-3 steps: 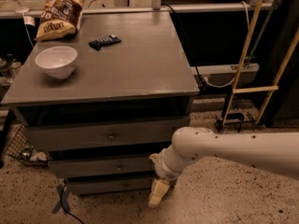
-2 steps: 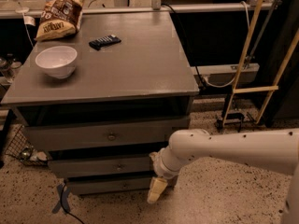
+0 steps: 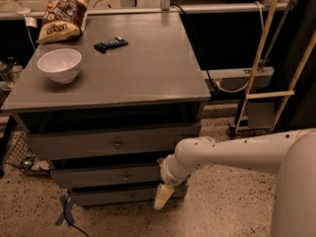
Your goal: Open middle drawer
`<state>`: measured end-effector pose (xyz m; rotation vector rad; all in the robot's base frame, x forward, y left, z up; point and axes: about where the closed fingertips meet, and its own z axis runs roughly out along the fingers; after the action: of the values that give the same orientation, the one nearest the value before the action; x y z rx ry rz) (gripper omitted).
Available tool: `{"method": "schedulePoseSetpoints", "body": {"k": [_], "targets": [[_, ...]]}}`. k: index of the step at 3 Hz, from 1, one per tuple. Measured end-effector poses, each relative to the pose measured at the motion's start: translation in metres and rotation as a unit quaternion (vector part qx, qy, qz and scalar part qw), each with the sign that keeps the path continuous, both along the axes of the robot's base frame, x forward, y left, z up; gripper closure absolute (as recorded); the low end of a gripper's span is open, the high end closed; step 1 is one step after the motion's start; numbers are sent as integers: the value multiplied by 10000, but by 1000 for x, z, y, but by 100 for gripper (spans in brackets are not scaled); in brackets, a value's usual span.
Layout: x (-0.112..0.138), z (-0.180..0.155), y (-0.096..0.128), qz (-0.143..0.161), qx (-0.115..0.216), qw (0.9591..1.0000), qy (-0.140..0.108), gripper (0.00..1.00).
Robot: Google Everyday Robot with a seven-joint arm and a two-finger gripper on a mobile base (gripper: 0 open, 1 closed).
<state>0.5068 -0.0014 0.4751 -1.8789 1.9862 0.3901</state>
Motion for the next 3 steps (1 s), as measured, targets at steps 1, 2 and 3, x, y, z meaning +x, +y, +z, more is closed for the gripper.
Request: {"method": "schedulePoseSetpoints", "body": {"k": [1,2,3], "targets": [[6,-8,-3,-65,-159,9997,-160,0],[17,-18,-3,-69,-287,9990,-327,0],[34,-25,-2,-93,-324,9980,-537,0]]}}
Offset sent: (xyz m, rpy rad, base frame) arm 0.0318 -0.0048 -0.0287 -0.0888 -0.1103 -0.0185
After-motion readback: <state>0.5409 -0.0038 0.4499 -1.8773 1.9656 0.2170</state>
